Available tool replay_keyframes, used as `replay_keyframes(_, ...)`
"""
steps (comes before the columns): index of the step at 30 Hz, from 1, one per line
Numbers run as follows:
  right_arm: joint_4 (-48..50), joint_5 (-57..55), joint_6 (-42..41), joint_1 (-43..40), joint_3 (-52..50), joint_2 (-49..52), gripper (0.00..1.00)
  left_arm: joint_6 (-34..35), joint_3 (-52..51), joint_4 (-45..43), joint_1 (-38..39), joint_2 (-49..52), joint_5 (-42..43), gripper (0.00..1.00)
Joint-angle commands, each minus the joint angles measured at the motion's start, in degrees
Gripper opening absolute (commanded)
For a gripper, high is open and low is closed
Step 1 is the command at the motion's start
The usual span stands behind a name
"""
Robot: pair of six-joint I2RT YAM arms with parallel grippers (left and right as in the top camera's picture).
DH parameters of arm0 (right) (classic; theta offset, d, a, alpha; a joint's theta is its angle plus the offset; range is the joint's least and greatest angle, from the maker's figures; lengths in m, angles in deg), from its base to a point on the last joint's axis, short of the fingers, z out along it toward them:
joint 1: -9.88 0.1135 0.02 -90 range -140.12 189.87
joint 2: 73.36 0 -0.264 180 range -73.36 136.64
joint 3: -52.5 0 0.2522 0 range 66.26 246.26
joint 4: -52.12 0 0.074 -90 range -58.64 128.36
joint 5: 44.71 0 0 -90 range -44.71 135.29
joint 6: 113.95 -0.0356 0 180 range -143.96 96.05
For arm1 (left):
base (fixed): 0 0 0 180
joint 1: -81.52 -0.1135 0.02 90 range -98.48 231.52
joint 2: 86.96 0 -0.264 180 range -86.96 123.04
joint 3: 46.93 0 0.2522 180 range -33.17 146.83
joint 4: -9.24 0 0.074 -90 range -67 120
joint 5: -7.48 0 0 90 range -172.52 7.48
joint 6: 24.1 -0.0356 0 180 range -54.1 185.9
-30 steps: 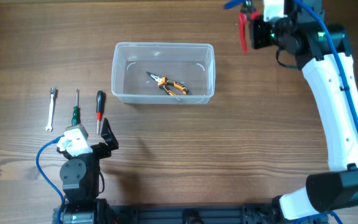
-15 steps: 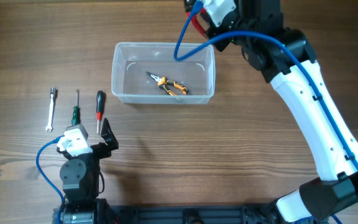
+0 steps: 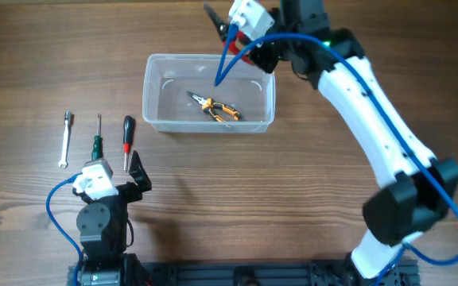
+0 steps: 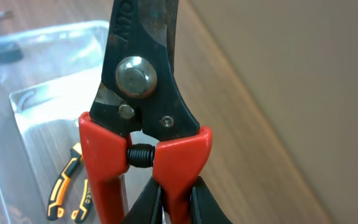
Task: Pack container
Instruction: 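Lift the shears with the right gripper and swing toward the container, then lower the shears into the container beside the pliers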
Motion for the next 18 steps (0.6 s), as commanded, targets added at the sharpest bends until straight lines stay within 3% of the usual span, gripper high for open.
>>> replay_keyframes(1, 0.33, 3.02, 2.36, 1.64, 1.33, 3.13, 0.04, 0.46, -0.04, 0.07, 0.22, -0.31, -0.52, 1.00)
replay_keyframes(18, -4.50, 2.51, 2.51, 7.43, 0.24, 11.93, 0.04, 0.46, -0.04, 0.07, 0.22, -0.31, -0.52, 1.00)
